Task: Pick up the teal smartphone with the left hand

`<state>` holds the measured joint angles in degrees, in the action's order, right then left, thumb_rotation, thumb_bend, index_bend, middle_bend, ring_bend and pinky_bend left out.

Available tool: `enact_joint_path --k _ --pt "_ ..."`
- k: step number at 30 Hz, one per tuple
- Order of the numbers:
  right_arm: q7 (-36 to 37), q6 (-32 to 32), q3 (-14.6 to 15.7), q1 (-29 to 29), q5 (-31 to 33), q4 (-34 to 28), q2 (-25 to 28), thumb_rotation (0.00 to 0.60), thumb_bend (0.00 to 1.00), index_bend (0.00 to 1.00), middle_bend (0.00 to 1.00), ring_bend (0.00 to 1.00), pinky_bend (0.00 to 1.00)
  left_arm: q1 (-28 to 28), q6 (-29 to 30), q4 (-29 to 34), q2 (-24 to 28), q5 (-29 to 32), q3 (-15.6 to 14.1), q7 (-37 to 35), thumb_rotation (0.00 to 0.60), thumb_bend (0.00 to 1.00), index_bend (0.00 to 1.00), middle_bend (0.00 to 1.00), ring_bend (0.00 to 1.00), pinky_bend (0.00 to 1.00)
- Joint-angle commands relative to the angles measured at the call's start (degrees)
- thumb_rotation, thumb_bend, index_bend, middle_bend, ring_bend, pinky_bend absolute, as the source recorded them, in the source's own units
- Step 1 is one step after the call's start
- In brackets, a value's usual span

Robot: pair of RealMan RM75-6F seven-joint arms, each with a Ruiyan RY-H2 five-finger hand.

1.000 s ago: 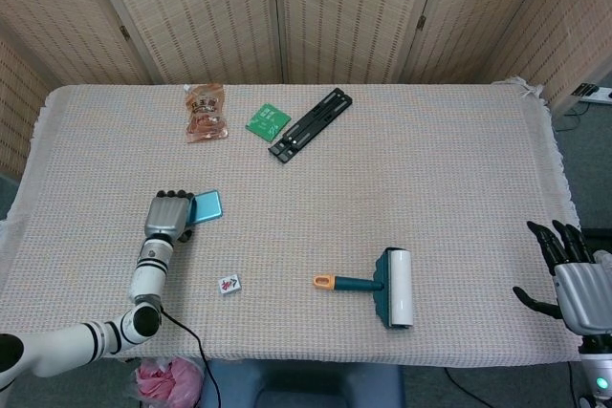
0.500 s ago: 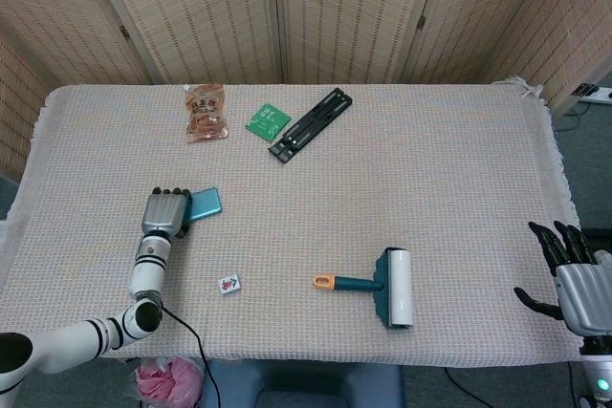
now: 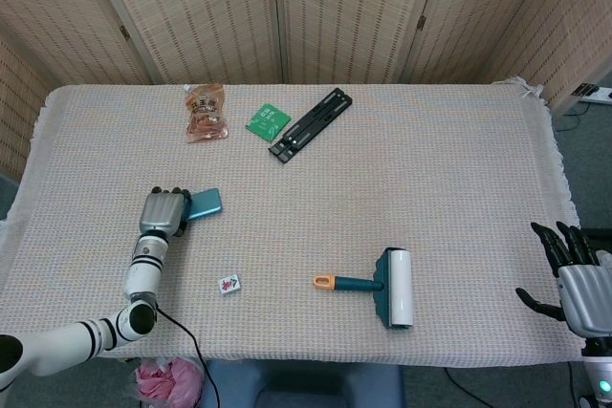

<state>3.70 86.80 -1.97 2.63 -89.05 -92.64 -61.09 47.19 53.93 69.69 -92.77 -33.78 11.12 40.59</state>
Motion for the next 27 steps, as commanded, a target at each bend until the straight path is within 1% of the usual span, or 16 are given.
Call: enact_joint_path --k 1,4,10,12,15,20,21,23,25,27 --pt "0.1 0.1 0.0 0.0 0.0 0.0 0.0 0.600 0.10 0.02 0.15 0.02 0.06 -0.2 -0.2 0.9 0.8 0.0 0.2 -0.5 0.600 0.47 0.52 0.59 0.40 0.20" --pt "0.1 0.3 0.0 -0.2 0.0 0.0 0.1 0.600 0.10 0.02 0.15 0.02 0.06 -0.5 0.0 3.2 2.7 -1.2 0.0 -1.1 0.600 0.48 0.54 0.61 0.42 0.20" --pt "0.2 0.2 0.0 -0.3 0.1 0.1 0.0 0.600 0.10 0.02 0.15 0.02 0.06 -1.2 0.1 8.9 7.0 -3.1 -0.7 -2.0 0.600 0.48 0.55 0.62 0.43 0.20" --pt "0.1 0.1 0.0 -0.2 0.1 0.1 0.0 0.600 0.10 0.02 0.15 0.02 0.06 -1.1 0.2 9.9 7.9 -3.5 -0.6 -2.4 0.600 0.48 0.56 0.63 0.44 0.20" --pt "0.0 0.0 -0.1 -0.1 0.0 0.0 0.0 0.600 0.10 0.02 0.15 0.02 0.06 -0.6 -0.2 9.8 8.6 -2.5 -0.3 -2.2 0.600 0.48 0.56 0.63 0.44 0.20" --pt "0.0 0.2 -0.1 -0.2 0.0 -0.2 0.1 0.600 0.10 0.02 0.16 0.03 0.06 1.2 -1.5 7.3 8.7 1.3 0.5 -0.8 0.600 0.48 0.54 0.62 0.44 0.20" --pt "0.0 0.2 -0.1 -0.2 0.1 -0.2 0.1 0.600 0.10 0.02 0.16 0.03 0.06 1.5 -1.8 7.0 8.8 2.0 0.6 -0.6 0.600 0.48 0.51 0.60 0.43 0.20" --pt "0.0 0.4 -0.1 -0.3 0.1 -0.2 0.1 0.600 0.10 0.02 0.16 0.03 0.06 1.9 -2.3 6.8 9.4 3.5 0.9 -0.4 0.600 0.48 0.43 0.50 0.38 0.20" --pt "0.0 0.5 -0.2 -0.4 0.0 -0.2 0.2 0.600 0.10 0.02 0.16 0.03 0.06 1.9 -2.4 7.0 10.2 4.4 1.4 -1.2 0.600 0.48 0.30 0.35 0.26 0.20" --pt "0.1 0.6 -0.2 -0.4 -0.1 -0.3 0.3 0.600 0.10 0.02 0.16 0.03 0.06 1.4 -1.4 7.5 10.9 3.5 2.2 -3.3 0.600 0.47 0.22 0.26 0.18 0.20"
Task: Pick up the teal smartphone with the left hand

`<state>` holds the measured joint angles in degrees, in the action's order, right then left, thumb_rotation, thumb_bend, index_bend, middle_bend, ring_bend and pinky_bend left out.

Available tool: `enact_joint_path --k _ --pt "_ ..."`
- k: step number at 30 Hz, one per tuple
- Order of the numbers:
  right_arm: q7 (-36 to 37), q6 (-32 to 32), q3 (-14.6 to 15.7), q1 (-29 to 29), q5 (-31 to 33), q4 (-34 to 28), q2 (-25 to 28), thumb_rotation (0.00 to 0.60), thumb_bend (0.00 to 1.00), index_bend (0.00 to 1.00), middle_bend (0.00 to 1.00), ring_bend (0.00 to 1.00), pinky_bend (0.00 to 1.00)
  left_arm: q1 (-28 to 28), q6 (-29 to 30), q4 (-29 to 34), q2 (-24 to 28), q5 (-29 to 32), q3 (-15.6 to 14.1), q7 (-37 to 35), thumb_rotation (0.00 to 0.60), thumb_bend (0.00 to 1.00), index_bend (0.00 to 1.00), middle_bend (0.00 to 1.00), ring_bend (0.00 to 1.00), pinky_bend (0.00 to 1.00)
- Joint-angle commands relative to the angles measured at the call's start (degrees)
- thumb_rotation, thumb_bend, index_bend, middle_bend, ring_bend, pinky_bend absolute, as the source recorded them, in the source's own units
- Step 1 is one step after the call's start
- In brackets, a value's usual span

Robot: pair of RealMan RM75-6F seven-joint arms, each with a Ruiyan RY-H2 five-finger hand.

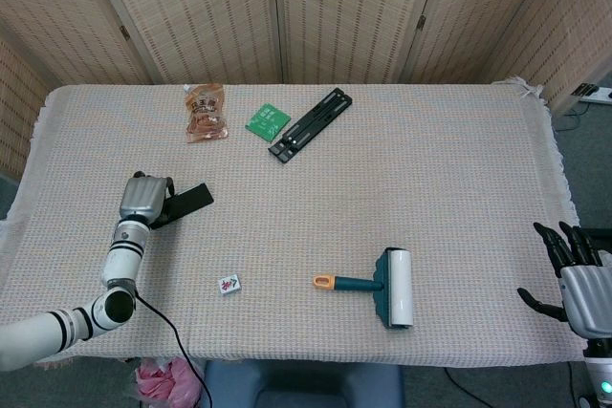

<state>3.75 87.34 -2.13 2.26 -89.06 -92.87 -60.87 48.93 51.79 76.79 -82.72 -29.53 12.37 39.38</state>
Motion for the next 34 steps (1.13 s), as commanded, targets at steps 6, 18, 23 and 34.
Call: enact_joint_path --k 6,18,23,34 --pt "0.0 0.1 -0.1 0.2 -0.4 -0.1 0.2 0.600 0.10 0.02 0.16 0.03 0.06 -4.1 6.7 4.6 3.4 -9.0 1.6 -9.7 0.600 0.47 0.10 0.16 0.11 0.20" --pt "0.4 -0.4 -0.1 0.9 -1.4 0.4 0.7 0.600 0.10 0.02 0.16 0.03 0.06 -18.0 26.8 13.2 8.2 -29.3 -5.2 -19.5 0.600 0.41 0.12 0.16 0.11 0.20" --pt "0.8 -1.3 0.0 1.7 -2.1 0.9 0.3 0.600 0.10 0.02 0.16 0.03 0.06 -23.7 33.5 15.6 10.2 -36.4 -8.8 -21.9 0.600 0.37 0.14 0.16 0.11 0.20" --pt "0.6 -2.2 0.0 2.5 -2.0 0.6 -0.4 0.600 0.10 0.02 0.16 0.03 0.06 -32.8 42.2 19.2 13.4 -47.2 -14.4 -20.9 0.600 0.36 0.17 0.16 0.11 0.20"
